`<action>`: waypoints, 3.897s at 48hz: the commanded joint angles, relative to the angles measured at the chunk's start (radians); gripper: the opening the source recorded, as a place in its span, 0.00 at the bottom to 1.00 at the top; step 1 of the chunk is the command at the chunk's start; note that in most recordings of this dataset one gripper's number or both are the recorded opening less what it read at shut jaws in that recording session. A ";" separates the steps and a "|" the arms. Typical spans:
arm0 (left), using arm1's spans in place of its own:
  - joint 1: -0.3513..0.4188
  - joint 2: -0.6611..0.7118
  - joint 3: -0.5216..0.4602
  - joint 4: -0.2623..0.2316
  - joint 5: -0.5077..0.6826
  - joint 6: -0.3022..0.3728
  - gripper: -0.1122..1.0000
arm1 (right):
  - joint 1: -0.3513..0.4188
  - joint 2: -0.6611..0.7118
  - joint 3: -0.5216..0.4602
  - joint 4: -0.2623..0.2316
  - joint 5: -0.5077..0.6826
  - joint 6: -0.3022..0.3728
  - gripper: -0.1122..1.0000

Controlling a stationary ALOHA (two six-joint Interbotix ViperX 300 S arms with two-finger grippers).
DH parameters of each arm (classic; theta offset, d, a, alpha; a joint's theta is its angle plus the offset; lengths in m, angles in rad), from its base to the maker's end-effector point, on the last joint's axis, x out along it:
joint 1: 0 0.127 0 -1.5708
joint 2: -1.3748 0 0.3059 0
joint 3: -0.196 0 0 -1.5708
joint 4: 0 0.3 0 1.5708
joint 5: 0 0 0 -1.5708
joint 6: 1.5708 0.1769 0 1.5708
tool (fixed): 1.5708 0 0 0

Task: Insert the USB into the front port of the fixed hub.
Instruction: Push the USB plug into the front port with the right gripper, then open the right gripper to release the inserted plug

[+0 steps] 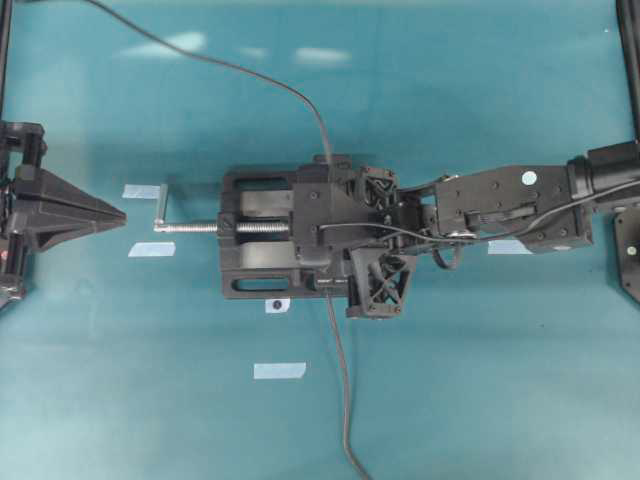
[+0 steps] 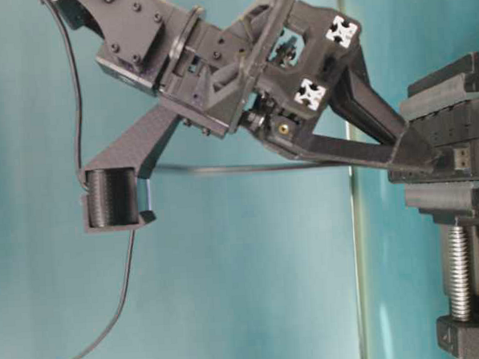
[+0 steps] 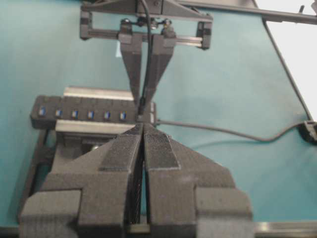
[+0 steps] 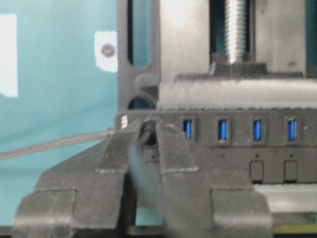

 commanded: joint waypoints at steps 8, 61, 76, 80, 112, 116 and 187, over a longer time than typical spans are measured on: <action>-0.002 0.008 -0.014 0.003 -0.006 -0.002 0.10 | 0.008 -0.023 -0.009 0.003 -0.003 0.014 0.19; 0.000 0.008 -0.014 0.003 -0.006 -0.015 0.10 | 0.003 0.011 0.015 0.002 0.006 0.014 0.19; -0.002 0.006 -0.011 0.003 -0.006 -0.015 0.10 | 0.002 0.015 0.018 0.003 0.020 0.014 0.17; -0.002 0.008 -0.011 0.003 -0.006 -0.015 0.10 | 0.002 0.020 0.018 0.003 0.020 0.014 0.17; -0.002 0.006 -0.012 0.003 -0.006 -0.015 0.10 | 0.003 0.018 0.003 -0.002 0.041 0.008 0.17; -0.002 0.006 -0.011 0.003 -0.006 -0.015 0.10 | 0.003 0.015 0.000 -0.002 0.037 0.003 0.17; -0.002 -0.002 -0.014 0.003 -0.006 -0.017 0.10 | -0.005 -0.048 -0.014 -0.023 -0.008 0.011 0.66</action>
